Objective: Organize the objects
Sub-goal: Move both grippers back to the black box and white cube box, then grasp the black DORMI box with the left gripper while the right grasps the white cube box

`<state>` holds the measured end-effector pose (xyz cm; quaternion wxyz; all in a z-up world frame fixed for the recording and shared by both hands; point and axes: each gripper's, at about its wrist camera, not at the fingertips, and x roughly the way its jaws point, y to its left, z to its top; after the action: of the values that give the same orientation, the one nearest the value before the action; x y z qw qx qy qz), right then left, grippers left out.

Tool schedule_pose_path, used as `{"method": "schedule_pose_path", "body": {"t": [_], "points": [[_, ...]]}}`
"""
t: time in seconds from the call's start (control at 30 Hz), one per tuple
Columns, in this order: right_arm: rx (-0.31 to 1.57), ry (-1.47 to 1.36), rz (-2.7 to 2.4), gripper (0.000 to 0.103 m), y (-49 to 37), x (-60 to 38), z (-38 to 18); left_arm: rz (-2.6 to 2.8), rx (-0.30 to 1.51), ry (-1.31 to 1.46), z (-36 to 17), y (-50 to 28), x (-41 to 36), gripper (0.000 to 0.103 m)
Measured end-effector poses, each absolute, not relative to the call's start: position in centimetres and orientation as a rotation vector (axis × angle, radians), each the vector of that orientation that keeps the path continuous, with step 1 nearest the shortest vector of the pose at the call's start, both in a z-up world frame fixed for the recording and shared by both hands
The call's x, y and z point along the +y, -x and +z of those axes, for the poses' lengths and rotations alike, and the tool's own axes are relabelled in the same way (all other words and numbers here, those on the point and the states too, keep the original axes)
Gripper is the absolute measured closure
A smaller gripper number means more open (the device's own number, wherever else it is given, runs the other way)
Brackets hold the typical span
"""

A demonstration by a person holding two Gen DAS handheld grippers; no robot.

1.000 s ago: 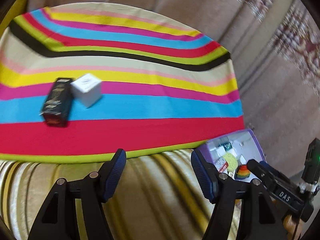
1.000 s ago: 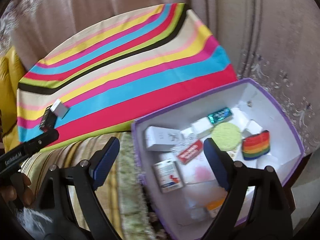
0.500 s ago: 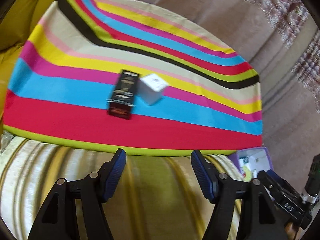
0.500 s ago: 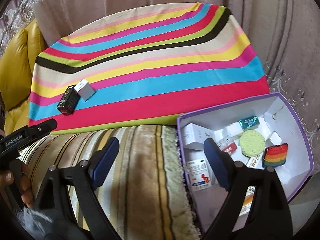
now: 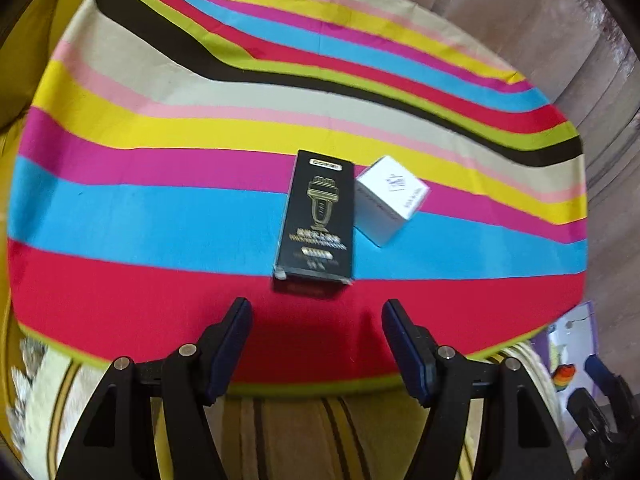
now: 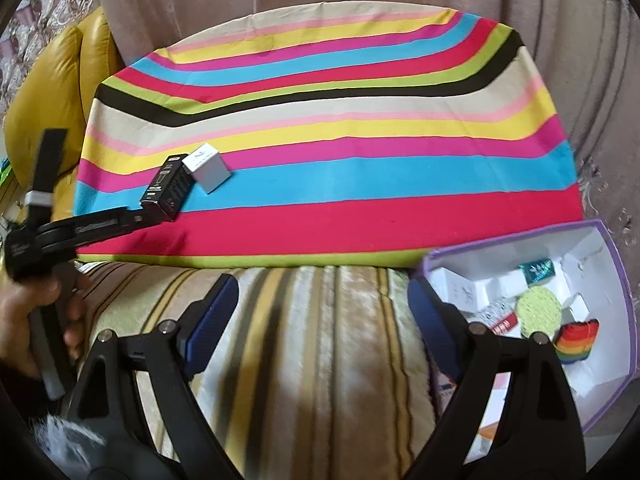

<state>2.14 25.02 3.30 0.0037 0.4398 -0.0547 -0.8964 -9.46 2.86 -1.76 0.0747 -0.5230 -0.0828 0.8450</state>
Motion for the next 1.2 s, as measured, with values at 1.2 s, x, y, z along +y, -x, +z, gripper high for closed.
{"method": "schedule_pose_path", "body": {"t": [1.2], "points": [[0.164,-1.315,-2.547,0.015,14.1,13.6,-0.9,2.652,-0.406,1.348,-0.6,15.4,-2.6,0.005]]}}
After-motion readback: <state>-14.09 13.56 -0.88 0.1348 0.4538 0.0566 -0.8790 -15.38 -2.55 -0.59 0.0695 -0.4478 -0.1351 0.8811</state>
